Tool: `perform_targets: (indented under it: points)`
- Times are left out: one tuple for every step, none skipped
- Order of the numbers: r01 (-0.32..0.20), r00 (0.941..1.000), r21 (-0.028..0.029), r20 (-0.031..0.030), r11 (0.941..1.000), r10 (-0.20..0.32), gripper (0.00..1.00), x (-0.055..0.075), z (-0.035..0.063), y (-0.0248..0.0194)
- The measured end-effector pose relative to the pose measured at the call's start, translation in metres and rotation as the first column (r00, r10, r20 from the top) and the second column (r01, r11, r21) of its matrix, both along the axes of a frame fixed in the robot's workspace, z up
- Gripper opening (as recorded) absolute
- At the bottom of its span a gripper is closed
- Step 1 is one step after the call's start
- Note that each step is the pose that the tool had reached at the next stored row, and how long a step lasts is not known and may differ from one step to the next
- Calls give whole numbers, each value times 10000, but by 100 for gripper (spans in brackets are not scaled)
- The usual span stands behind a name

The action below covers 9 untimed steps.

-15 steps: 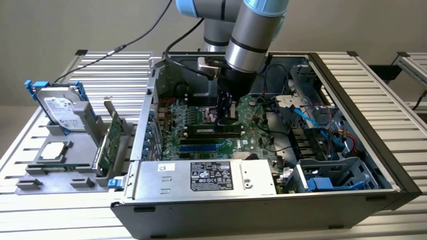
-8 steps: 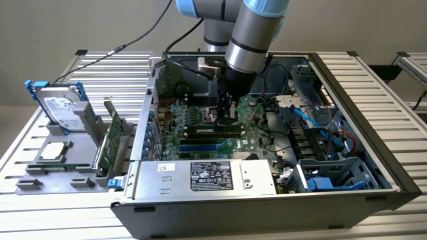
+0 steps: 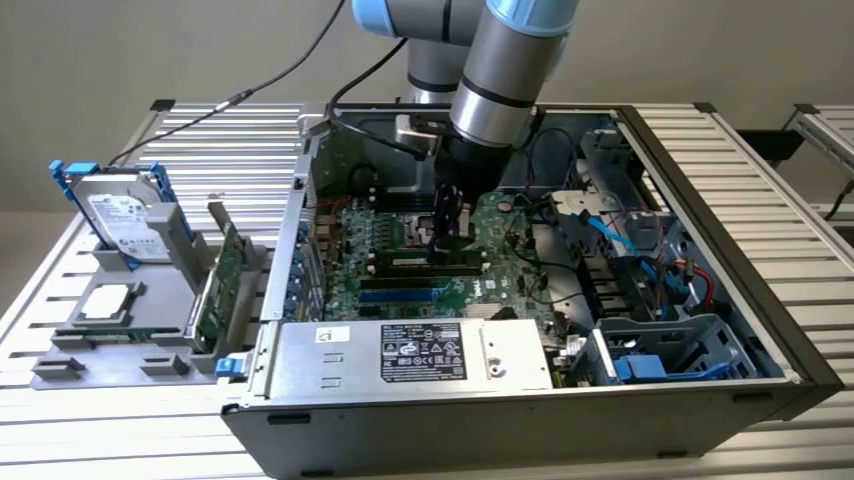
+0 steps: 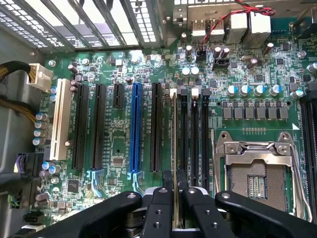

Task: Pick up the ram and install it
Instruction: 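Insert the ram into the slot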

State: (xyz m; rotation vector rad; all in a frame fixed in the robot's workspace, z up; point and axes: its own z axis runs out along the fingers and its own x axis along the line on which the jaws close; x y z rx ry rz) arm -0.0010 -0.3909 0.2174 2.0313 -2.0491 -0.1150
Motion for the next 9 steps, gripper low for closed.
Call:
perform_targets:
  points:
    - [8, 10000, 2, -2, 10000, -8, 14, 0, -1, 0]
    - [14, 10000, 3, -6, 10000, -14, 14, 0, -1, 0]
    - [18, 10000, 4, -7, 10000, -18, 14, 0, -2, 1]
    - [21, 10000, 3, -7, 10000, -21, 14, 0, -2, 1]
    - [22, 10000, 4, -8, 10000, -22, 14, 0, -2, 1]
    - [22, 10000, 5, -10, 10000, -22, 14, 0, -2, 1]
    - [22, 10000, 4, -11, 10000, -22, 14, 0, -2, 0]
    - [23, 10000, 4, -13, 10000, -23, 14, 0, -2, 1]
    - [23, 10000, 3, -16, 10000, -23, 14, 0, -2, 0]
